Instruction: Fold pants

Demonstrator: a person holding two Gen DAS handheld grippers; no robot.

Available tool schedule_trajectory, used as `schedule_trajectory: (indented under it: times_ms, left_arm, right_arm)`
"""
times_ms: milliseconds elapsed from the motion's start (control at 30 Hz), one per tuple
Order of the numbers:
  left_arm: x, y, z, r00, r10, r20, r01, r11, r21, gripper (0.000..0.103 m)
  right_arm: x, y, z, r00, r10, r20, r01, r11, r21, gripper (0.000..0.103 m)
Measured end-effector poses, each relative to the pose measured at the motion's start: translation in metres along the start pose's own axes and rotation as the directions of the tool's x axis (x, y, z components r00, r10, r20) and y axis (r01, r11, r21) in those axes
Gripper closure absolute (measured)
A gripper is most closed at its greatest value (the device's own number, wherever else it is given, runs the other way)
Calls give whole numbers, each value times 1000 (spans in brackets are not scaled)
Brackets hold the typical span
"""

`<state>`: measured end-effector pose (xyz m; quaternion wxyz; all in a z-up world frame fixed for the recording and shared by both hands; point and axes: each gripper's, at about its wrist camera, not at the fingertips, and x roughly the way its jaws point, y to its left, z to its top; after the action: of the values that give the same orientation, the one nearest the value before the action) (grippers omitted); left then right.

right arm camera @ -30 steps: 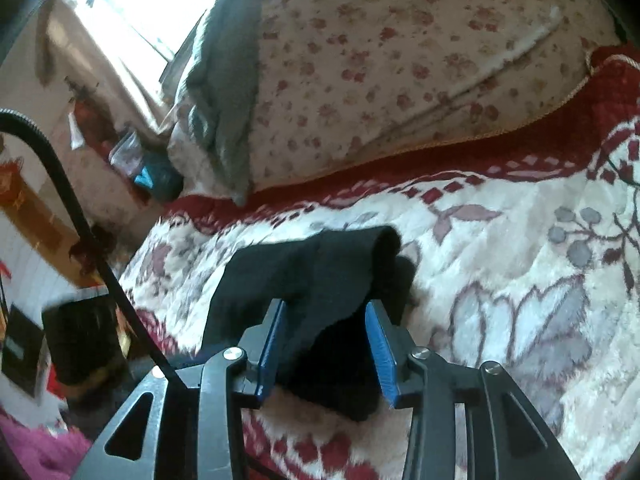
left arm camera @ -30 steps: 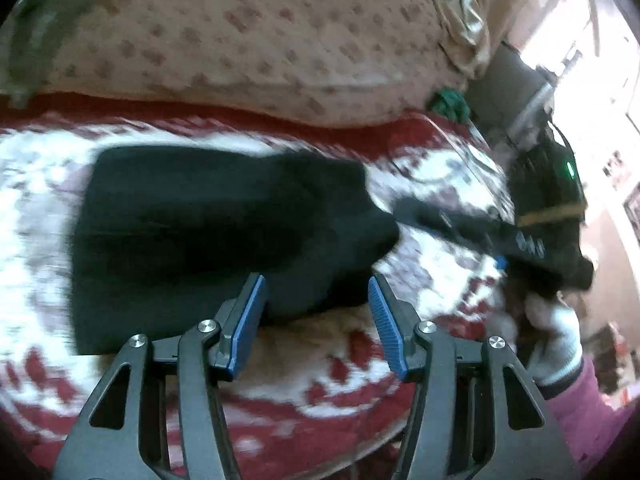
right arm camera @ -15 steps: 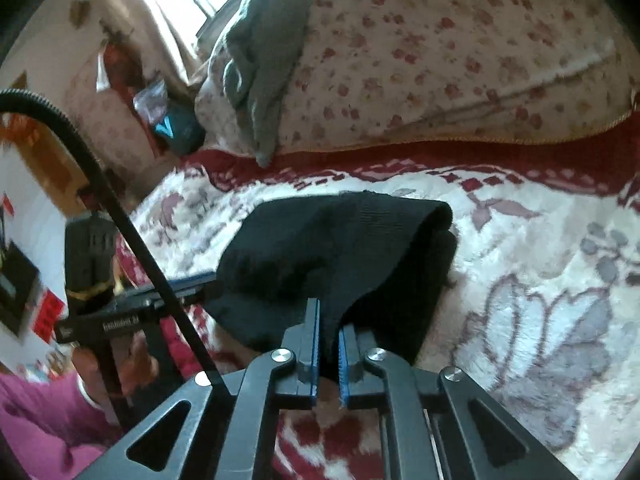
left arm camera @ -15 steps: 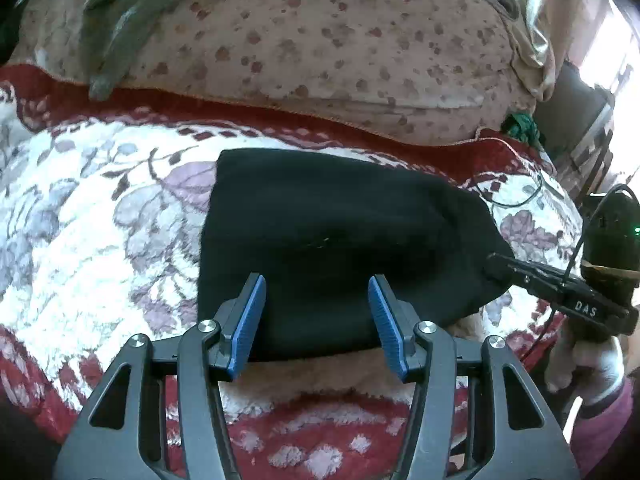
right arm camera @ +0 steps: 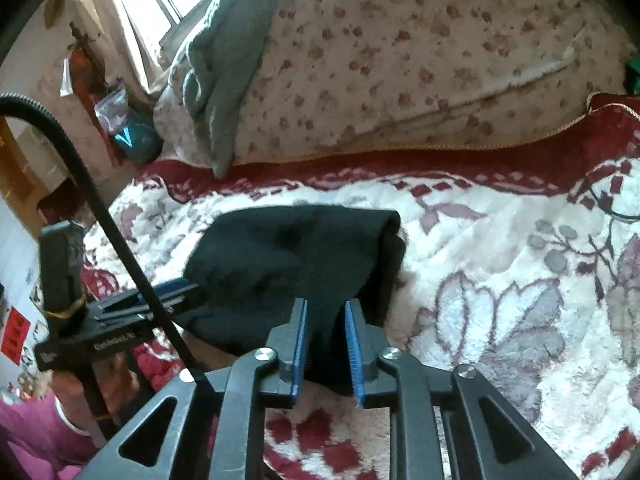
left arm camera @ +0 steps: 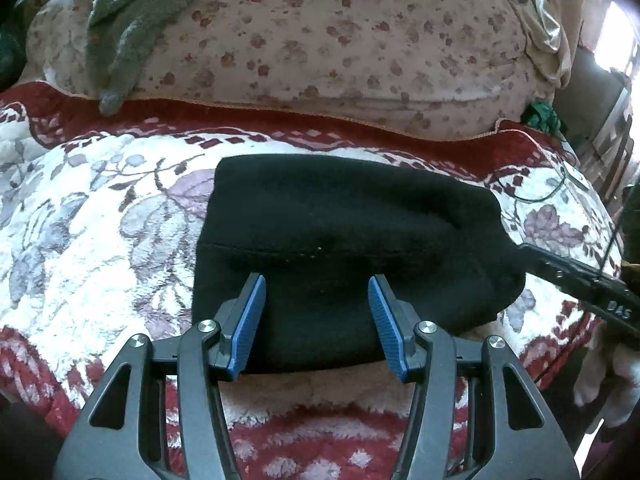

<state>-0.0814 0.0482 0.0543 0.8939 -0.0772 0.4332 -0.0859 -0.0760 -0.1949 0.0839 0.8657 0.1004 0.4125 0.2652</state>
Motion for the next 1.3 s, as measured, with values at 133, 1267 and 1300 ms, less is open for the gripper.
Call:
schedule_trajectory:
  times_ms: [133,1267,1300]
  left_arm:
    - [-8,0,3,999,33,24,-33,999,4,51]
    - [34,82,23,988,-147,-42,136,972,-190,33]
    - [38,83,23,986,-160,-46,148,969,-198,32]
  right_arm:
    - [-3,10,6,1000,8,24,-8,1000,-3,75]
    - [78,-47,5,983,173,-65,-151,953,261,33]
    - [81,-48,5,981,187,-60,-165,949,270,33]
